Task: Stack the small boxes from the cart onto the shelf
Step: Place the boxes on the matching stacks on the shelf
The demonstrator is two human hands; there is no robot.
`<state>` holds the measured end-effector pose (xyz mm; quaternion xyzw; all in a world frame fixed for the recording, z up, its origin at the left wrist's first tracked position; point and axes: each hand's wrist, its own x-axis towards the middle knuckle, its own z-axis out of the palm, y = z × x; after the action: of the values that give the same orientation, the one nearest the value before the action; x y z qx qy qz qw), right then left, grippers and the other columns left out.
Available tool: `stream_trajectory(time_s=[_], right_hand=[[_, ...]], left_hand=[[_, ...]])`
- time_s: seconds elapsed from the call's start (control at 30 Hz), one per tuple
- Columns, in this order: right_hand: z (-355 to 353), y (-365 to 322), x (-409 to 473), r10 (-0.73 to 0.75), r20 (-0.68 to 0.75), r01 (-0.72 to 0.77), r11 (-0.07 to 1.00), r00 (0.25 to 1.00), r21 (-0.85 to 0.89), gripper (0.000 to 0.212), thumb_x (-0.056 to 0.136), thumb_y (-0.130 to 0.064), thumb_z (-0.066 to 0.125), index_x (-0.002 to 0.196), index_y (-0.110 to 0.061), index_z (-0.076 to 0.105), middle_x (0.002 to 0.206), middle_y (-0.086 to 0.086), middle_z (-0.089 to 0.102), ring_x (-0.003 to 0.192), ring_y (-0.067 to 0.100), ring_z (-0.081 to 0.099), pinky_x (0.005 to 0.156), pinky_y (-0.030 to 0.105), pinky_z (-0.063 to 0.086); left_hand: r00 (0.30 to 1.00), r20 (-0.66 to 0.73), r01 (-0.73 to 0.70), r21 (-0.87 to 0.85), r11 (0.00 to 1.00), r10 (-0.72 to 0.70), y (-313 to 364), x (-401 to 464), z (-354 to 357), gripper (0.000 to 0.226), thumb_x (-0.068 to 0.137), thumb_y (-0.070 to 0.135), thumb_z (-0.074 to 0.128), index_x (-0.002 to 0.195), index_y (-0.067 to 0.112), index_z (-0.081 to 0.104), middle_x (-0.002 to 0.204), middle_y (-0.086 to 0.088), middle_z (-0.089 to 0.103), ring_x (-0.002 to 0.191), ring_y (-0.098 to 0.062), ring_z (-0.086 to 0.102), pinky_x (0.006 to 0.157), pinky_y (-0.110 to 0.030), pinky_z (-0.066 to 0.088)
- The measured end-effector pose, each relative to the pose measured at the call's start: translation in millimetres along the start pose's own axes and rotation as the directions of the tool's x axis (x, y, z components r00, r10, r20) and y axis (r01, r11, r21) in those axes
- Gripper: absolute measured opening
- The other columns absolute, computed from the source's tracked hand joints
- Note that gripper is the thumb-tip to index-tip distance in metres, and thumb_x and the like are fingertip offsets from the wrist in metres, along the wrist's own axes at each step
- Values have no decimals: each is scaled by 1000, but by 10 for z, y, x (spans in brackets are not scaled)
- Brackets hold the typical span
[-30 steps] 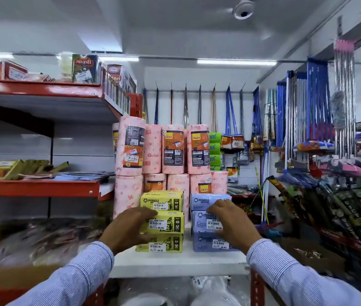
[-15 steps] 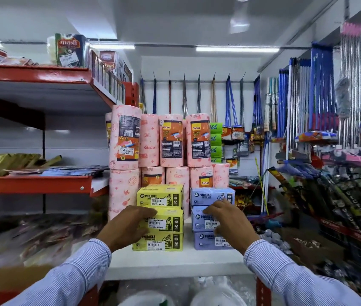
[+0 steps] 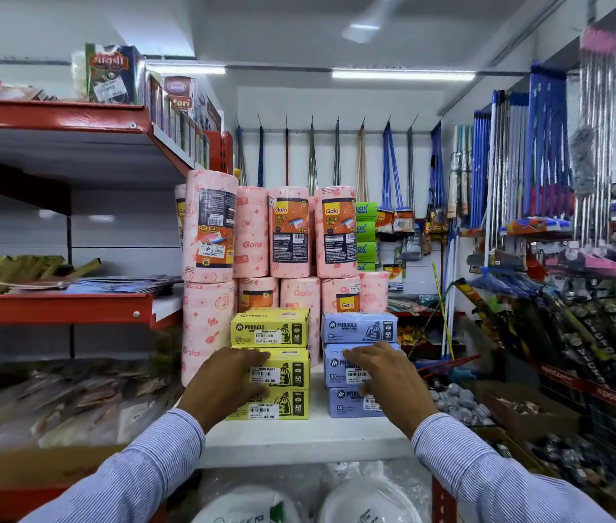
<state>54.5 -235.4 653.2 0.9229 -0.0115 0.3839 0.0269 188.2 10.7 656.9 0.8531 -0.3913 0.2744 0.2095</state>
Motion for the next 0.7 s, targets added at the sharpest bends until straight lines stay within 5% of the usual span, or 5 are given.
stream_trajectory(time_s=[0.47,0.7], right_hand=[[70,-6,-78,-3,-13,3,1000,1000,16,70,62,7,80,125,-18,59,120,6,66,102,28,59,71,40,56],[171,12,-131,-40,28,42,996,999,-82,72,79,5,68,141,-16,38,143,11,47,132,32,39,109,47,30]], left_hand=[[998,12,67,-18,998,-67,78,-14,-7,56,71,36,82,122,24,62,119,-4,70,104,-22,64,90,-37,52],[1000,10,14,41,999,-15,112,-80,-5,56,76,33,78,125,18,57,122,-7,67,108,-25,60,92,-38,48]])
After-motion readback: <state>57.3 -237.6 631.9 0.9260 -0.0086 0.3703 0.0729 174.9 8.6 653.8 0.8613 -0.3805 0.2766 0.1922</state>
